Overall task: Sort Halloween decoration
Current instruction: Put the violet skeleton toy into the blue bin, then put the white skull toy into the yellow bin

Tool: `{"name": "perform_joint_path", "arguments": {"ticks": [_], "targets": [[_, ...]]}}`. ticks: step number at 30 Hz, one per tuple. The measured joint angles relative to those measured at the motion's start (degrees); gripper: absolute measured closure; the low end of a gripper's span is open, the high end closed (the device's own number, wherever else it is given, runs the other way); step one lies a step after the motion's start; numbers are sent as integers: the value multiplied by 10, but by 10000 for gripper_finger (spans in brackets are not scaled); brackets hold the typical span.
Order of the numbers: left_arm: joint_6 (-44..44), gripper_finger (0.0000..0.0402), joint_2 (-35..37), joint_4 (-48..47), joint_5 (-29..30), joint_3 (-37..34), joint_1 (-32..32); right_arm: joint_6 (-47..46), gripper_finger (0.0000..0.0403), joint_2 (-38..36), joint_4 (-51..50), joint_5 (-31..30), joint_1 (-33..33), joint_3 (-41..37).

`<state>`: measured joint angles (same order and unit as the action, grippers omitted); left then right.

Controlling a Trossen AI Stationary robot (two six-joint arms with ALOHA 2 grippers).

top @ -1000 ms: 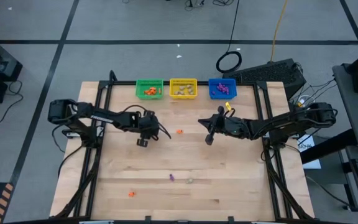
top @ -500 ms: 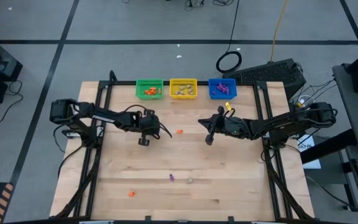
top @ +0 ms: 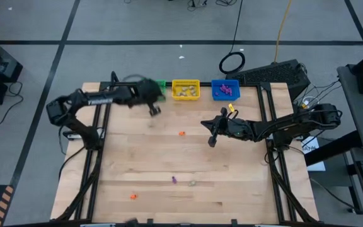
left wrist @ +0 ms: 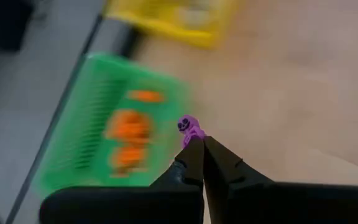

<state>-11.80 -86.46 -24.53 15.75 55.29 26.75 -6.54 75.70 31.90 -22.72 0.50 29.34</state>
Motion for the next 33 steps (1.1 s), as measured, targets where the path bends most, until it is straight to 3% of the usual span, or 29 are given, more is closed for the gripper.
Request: {"name": "perform_joint_path", "arguments": {"ticks": [5,10,16,21,29,33], "targets": [[-22,401,-32,3,-57,43,127,-2,403,0,0,0,0,0],[-51,401,-92,30,-130,72,186,1,403,0,0,0,0,0],[-55,401,-156,26,-170,87,192,-1,403,0,-4,0,0,0],[-55,393,-161,30,-172,88,188,-1,403,0,-17,0,0,0],[-51,326,-115,13,-186,88,178,15,403,0,-18,0,0,0],[-45,323,-68,28,-188,72,156,13,403,0,-22,1,2,0]]}}
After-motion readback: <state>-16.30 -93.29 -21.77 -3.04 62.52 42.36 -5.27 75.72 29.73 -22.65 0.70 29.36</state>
